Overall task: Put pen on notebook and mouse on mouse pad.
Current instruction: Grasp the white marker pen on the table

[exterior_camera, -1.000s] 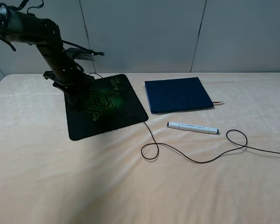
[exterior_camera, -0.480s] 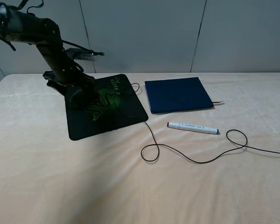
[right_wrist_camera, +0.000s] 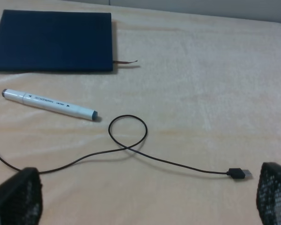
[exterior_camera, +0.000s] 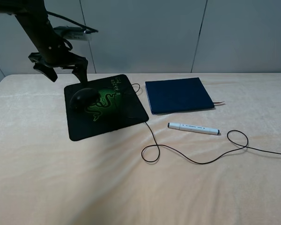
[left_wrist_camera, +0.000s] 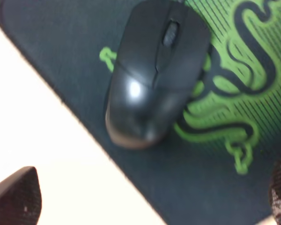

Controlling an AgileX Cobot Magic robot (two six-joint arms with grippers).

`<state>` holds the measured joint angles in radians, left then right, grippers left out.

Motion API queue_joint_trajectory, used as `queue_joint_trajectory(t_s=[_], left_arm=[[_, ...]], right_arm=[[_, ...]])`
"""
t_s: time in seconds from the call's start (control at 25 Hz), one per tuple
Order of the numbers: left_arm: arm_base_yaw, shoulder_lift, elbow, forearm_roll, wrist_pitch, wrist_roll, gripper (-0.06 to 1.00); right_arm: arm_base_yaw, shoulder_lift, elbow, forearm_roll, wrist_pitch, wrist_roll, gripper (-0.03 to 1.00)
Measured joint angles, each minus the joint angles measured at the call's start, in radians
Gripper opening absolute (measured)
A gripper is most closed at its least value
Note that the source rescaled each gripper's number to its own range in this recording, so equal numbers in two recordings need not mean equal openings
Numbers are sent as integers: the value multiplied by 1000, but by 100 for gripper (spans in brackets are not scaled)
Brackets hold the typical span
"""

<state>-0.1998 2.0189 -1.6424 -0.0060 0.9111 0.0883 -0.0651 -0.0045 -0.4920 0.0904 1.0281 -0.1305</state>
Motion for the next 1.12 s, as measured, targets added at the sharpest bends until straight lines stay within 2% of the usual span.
queue_joint_trajectory(t_s=[0.32, 0.64, 1.12], left_arm=[[0, -187, 0, 0, 244, 0, 92], [0, -393, 43, 0, 246, -8, 92], [0, -772, 324, 0, 247, -19, 92]], right_arm=[[0, 0, 0, 1, 0, 0, 100], [0, 0, 0, 2, 0, 0, 100], [0, 0, 0, 2, 0, 0, 100]])
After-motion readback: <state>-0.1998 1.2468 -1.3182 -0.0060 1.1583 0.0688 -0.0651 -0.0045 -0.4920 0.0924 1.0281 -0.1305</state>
